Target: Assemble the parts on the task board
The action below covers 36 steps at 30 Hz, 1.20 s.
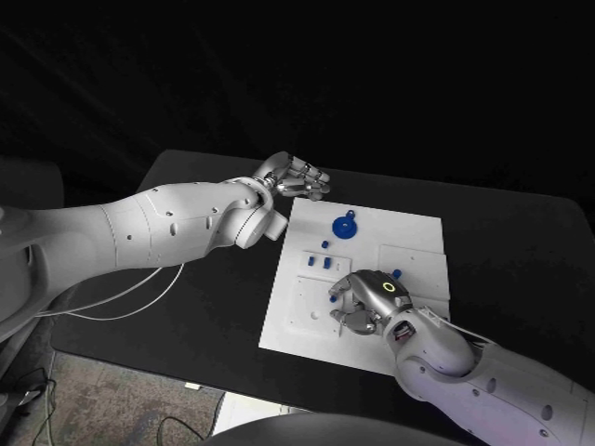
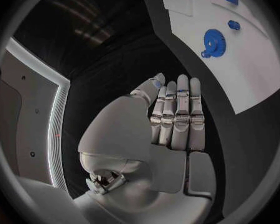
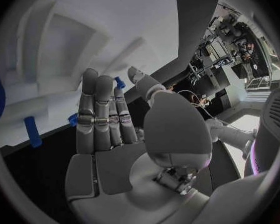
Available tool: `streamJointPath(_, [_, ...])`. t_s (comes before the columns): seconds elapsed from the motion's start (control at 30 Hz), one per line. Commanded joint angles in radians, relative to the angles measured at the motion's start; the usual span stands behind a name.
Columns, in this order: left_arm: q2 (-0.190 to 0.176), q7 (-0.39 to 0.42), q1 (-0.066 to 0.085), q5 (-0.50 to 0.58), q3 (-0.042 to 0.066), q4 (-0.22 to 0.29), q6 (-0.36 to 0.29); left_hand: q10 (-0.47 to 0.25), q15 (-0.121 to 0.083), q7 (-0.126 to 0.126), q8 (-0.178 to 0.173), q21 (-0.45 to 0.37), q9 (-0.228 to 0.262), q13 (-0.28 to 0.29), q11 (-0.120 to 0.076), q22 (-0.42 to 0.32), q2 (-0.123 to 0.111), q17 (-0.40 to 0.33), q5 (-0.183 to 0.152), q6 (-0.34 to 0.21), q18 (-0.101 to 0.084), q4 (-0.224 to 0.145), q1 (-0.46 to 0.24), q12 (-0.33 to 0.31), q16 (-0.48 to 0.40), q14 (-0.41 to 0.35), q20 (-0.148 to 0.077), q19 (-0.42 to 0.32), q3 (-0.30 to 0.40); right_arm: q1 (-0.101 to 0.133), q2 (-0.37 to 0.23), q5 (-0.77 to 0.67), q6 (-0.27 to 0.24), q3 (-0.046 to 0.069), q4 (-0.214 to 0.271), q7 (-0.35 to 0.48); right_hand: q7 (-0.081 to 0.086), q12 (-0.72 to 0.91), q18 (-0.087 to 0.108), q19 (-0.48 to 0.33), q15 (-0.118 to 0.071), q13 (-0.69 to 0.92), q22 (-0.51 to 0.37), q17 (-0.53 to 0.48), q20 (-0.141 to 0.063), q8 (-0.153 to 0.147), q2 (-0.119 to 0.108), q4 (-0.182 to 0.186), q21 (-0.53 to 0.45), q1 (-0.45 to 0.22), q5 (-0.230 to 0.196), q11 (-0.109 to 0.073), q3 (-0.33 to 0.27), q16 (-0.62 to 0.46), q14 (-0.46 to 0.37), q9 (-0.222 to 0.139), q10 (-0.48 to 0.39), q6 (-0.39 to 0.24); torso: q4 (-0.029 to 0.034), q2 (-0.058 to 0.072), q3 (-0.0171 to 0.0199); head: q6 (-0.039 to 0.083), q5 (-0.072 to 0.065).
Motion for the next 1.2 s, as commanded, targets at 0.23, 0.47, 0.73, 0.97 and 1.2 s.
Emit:
streamJointPath(0.23, [-0.004, 0.003, 0.001, 0.005, 0.001, -0.001, 0.013, -0.008, 0.002, 0.005, -0.001, 0.001, 0.001, 0.000, 0.003, -0.002, 0.000, -0.001, -0.005, -0.005, -0.006, -0.001, -0.007, 0.004, -0.003, -0.004, 0.003, 0.004, -0.001, -0.001, -0.050, 0.060, -0.086, 0.012, 0.059, 0.019, 0.000, 0.002, -0.004, 0.011, -0.001, 0.000, -0.016, -0.016, 0.005, 0.000, 0.000, 0.011, -0.011, 0.008, -0.012, -0.004, -0.003, 0.014, -0.004, 0.000, 0.013, -0.009, -0.0009, 0.000, 0.0006, 0.007, -0.009])
streamJointPath(0.47, [-0.009, 0.002, 0.001, 0.005, 0.001, 0.000, 0.014, -0.008, 0.002, 0.005, -0.001, 0.001, 0.001, 0.000, 0.003, -0.002, 0.000, -0.001, -0.005, -0.005, -0.006, -0.001, -0.007, 0.004, -0.003, -0.004, 0.003, 0.004, -0.001, -0.001, -0.108, 0.129, -0.086, 0.062, 0.115, 0.075, -0.001, 0.003, -0.005, 0.017, -0.007, 0.000, -0.009, -0.017, -0.002, 0.000, -0.001, 0.013, -0.003, 0.008, -0.021, -0.012, 0.041, 0.026, 0.002, 0.000, 0.051, -0.006, -0.0007, 0.001, 0.0010, 0.016, -0.025])
streamJointPath(0.73, [-0.017, 0.001, 0.001, 0.005, 0.000, 0.005, 0.015, -0.008, 0.002, 0.005, -0.001, 0.001, 0.001, 0.000, 0.003, -0.002, 0.000, -0.001, -0.005, -0.005, -0.006, -0.001, -0.007, 0.004, -0.003, -0.004, 0.003, 0.004, -0.001, 0.012, -0.206, 0.192, 0.008, 0.144, 0.159, 0.175, 0.005, 0.004, 0.000, 0.022, -0.017, -0.001, 0.054, -0.003, -0.015, 0.000, 0.009, -0.003, 0.040, 0.028, 0.004, -0.018, 0.121, 0.044, 0.020, 0.000, 0.080, -0.025, -0.0015, 0.000, 0.0010, 0.027, -0.047])
streamJointPath(0.97, [-0.025, 0.000, 0.001, 0.005, 0.000, 0.014, 0.017, -0.007, 0.002, 0.005, -0.001, 0.001, 0.001, 0.000, 0.002, -0.002, 0.000, -0.001, -0.004, -0.005, -0.005, -0.001, -0.004, 0.004, -0.003, -0.003, 0.003, 0.005, -0.002, 0.047, -0.259, 0.185, 0.093, 0.168, 0.126, 0.167, -0.002, 0.005, -0.002, 0.007, -0.016, 0.000, 0.076, 0.003, -0.012, 0.002, -0.004, -0.011, 0.041, 0.013, 0.037, -0.020, 0.090, 0.042, 0.015, 0.005, 0.081, -0.011, -0.0005, 0.002, 0.0017, 0.037, -0.063])
streamJointPath(1.2, [-0.029, 0.000, 0.001, 0.005, 0.000, 0.019, 0.018, -0.007, 0.002, 0.005, -0.001, 0.001, 0.001, 0.000, 0.002, -0.002, 0.000, -0.001, -0.004, -0.005, -0.005, -0.001, -0.004, 0.004, -0.003, -0.003, 0.003, 0.005, -0.002, 0.060, -0.269, 0.138, 0.140, 0.173, 0.087, 0.128, -0.016, 0.006, -0.011, 0.008, -0.007, 0.001, 0.039, -0.001, -0.004, 0.001, 0.006, -0.016, 0.005, 0.004, -0.005, -0.012, -0.020, 0.030, 0.001, 0.009, 0.035, -0.041, 0.0017, 0.003, 0.0037, 0.040, -0.074])
